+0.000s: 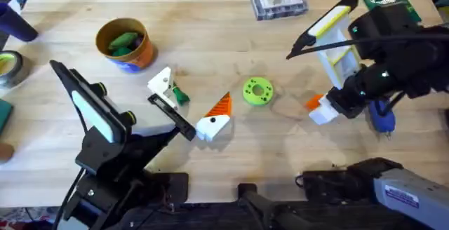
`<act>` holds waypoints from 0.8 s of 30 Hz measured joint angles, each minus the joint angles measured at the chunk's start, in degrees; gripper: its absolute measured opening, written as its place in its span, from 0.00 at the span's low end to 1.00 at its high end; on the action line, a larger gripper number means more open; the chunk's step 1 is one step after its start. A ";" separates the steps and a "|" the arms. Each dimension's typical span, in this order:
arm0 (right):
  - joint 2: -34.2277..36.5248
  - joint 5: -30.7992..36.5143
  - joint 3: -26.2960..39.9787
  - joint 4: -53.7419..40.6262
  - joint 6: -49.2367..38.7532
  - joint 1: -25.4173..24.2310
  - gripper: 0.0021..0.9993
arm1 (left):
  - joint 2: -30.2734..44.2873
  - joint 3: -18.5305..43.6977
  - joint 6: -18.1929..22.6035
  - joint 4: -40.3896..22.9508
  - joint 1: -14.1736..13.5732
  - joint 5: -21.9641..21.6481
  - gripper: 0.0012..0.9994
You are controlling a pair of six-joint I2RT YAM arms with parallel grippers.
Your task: Pick up the gripper from the table and insert it into the empty holder that is missing its gripper. Then pick up a screw, insert it into the mounting hole, and use the screwdriver to tighten it. Finally, clean up the table by picking up the vegetable and placing it into the bucket.
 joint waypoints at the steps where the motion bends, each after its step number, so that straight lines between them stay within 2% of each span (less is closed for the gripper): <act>1: 0.83 -0.02 -0.06 -0.17 -0.09 0.00 0.84 | 0.00 0.00 -0.02 0.00 0.00 0.00 0.99; 5: 3.41 -0.02 -0.09 -0.15 -0.48 0.00 0.84 | 0.00 0.00 0.00 0.00 0.00 0.00 0.99; 8: 4.30 0.00 -0.09 0.56 -0.94 0.00 0.69 | 0.00 0.00 0.00 0.00 0.00 0.00 0.99; 11: 4.41 0.07 -0.11 1.60 -1.02 0.00 0.51 | 0.00 0.00 0.00 0.00 0.00 0.00 0.99; 16: 4.41 0.26 -0.11 2.10 -1.06 0.00 0.05 | 0.00 0.00 0.00 0.00 0.00 0.00 0.99; 17: 4.37 0.26 -0.11 2.20 -1.09 0.00 0.02 | 0.00 0.00 0.00 0.00 0.00 0.00 0.99; 24: 2.10 0.31 0.12 1.36 -0.46 0.00 0.01 | 0.00 0.00 0.00 0.00 0.00 0.00 0.99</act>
